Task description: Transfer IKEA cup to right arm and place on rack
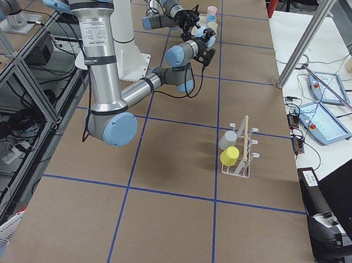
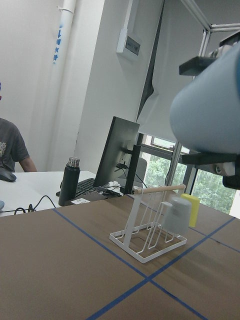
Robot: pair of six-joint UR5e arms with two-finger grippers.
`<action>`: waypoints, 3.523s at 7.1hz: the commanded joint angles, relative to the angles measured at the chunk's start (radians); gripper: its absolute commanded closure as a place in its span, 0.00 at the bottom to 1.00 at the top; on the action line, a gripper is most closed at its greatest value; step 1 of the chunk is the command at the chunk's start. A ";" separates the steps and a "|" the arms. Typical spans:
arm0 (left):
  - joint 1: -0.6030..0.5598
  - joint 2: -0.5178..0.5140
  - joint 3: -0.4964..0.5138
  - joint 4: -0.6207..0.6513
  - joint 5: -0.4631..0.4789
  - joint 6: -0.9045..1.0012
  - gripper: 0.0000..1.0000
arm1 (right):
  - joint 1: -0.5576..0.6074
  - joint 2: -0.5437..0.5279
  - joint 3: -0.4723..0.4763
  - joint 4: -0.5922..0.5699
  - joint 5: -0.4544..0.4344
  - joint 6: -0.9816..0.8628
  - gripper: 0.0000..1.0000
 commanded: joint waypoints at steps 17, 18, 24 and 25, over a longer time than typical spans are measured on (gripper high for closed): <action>-0.237 0.315 -0.484 1.259 -0.195 0.698 0.00 | 0.073 -0.172 -0.083 -0.592 -0.691 -1.239 1.00; -0.237 0.316 -0.484 1.259 -0.195 0.698 0.00 | 0.071 -0.166 -0.097 -0.592 -0.694 -1.240 1.00; -0.237 0.318 -0.484 1.259 -0.195 0.698 0.00 | 0.067 -0.158 -0.166 -0.587 -0.694 -1.240 1.00; -0.237 0.318 -0.482 1.259 -0.195 0.698 0.00 | 0.062 -0.157 -0.183 -0.584 -0.694 -1.239 1.00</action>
